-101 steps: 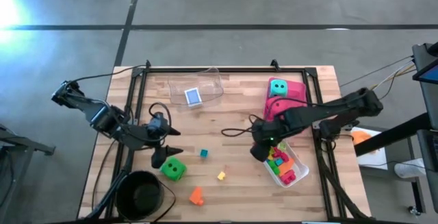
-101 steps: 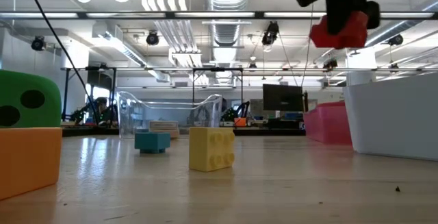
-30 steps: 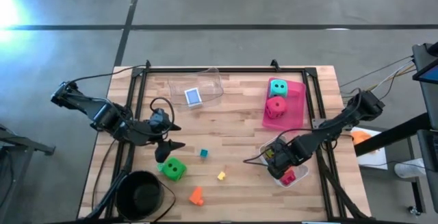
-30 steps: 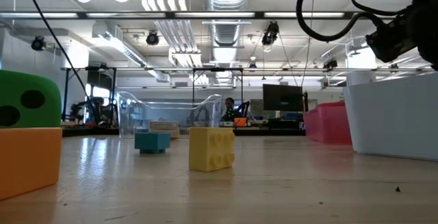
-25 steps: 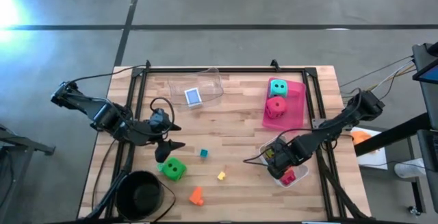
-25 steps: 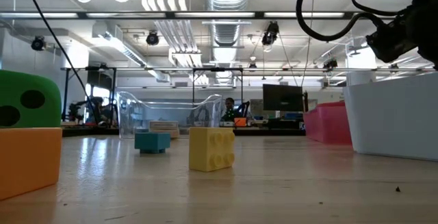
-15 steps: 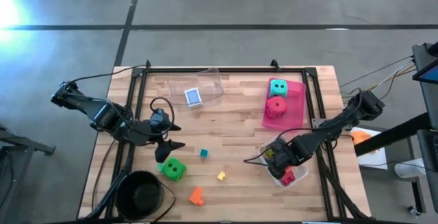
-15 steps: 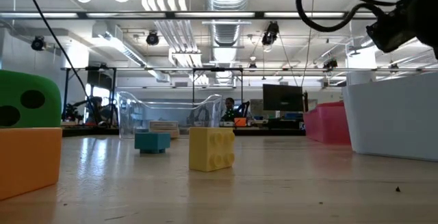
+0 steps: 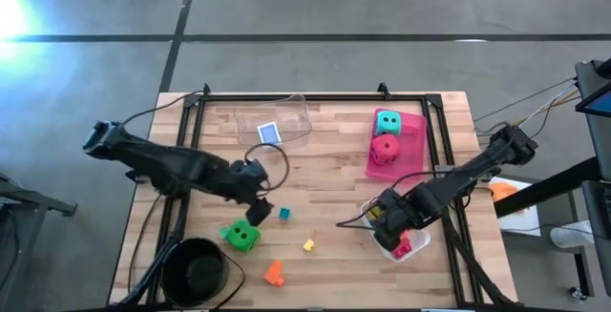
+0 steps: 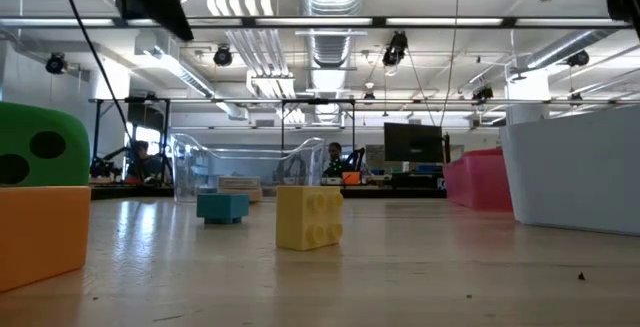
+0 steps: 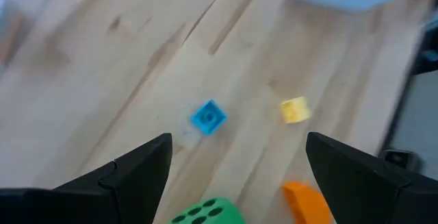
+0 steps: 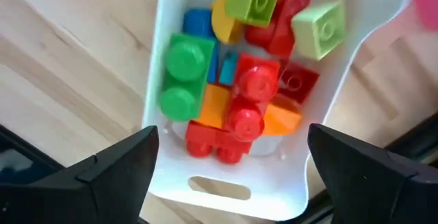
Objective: Pick & Place Toys
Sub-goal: Put the blue game piece into the white bin
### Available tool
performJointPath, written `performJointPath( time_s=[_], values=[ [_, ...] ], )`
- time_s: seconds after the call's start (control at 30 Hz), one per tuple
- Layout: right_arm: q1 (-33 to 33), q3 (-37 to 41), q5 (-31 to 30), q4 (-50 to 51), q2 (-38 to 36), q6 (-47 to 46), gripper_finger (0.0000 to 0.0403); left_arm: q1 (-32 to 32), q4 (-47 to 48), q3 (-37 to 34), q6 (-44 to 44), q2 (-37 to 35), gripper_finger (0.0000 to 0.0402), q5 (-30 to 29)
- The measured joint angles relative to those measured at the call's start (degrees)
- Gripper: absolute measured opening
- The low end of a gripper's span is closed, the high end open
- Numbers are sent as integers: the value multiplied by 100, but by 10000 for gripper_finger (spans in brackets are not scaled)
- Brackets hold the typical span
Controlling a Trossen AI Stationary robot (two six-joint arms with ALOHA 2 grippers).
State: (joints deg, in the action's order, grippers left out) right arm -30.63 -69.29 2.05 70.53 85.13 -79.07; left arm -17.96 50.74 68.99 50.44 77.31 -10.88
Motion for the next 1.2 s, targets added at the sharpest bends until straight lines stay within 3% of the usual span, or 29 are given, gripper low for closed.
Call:
performJointPath(
  time_s=[0.27,0.47,0.67,1.2],
  values=[
    [-289,-850,-1116,445,-211,-289,370,410,37,0,1093,1092,342,606],
    [-439,-981,-1990,438,-543,-522,370,621,27,0,1631,1876,342,941],
    [-439,-831,-2291,443,-756,-583,370,700,-506,22,1630,2479,342,1304],
    [-437,-492,-2433,430,-888,-454,370,724,-1192,13,1790,3234,341,1281]
  ],
)
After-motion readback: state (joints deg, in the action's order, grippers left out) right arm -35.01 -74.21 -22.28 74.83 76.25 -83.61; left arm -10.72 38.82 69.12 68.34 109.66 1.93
